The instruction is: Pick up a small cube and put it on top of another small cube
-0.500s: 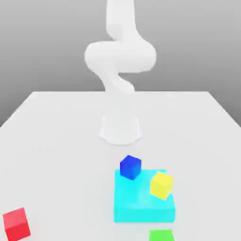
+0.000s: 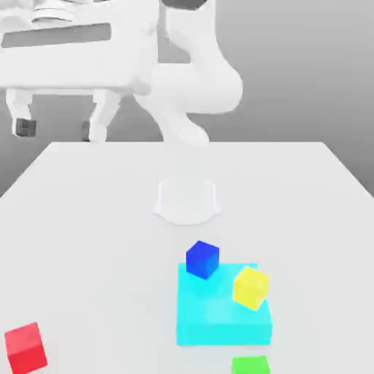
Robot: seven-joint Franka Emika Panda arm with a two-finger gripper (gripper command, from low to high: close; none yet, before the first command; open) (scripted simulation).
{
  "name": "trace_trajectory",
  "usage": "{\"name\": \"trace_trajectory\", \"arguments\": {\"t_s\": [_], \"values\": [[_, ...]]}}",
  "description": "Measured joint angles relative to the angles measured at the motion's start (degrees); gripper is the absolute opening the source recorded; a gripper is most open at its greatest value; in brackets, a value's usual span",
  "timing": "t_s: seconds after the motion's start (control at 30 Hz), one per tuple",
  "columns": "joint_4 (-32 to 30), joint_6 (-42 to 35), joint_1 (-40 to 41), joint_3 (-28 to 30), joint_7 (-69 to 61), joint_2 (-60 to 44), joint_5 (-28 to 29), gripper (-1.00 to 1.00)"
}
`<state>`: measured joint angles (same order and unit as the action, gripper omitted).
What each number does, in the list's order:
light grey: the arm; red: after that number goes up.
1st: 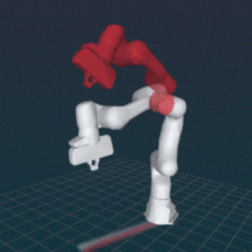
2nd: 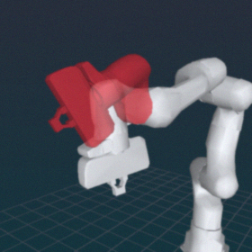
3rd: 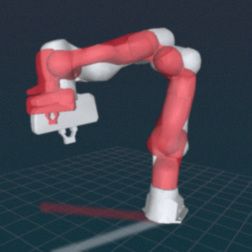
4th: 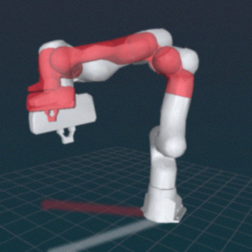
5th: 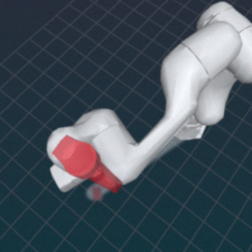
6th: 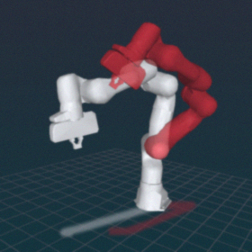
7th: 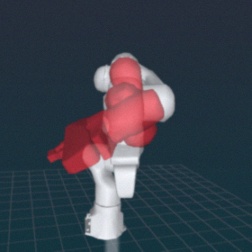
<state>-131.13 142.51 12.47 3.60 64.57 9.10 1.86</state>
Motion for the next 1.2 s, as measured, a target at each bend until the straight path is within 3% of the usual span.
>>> {"name": "trace_trajectory", "arguments": {"t_s": [0.43,0.6,0.63,0.83,1.0,1.2], "values": [[0.51,7.81,7.76,3.84,8.34,-27.17,-6.34,0.00],[2.21,14.63,9.88,2.35,7.55,-37.56,-9.16,0.00],[2.46,15.56,10.11,2.08,7.39,-38.77,-9.38,-1.00],[2.59,16.10,10.24,1.93,7.33,-39.37,-9.49,-1.00],[0.91,9.99,9.16,3.38,8.64,-31.61,-7.69,-1.00],[-7.73,6.33,5.00,0.57,6.75,-19.08,-4.20,-1.00]]}}
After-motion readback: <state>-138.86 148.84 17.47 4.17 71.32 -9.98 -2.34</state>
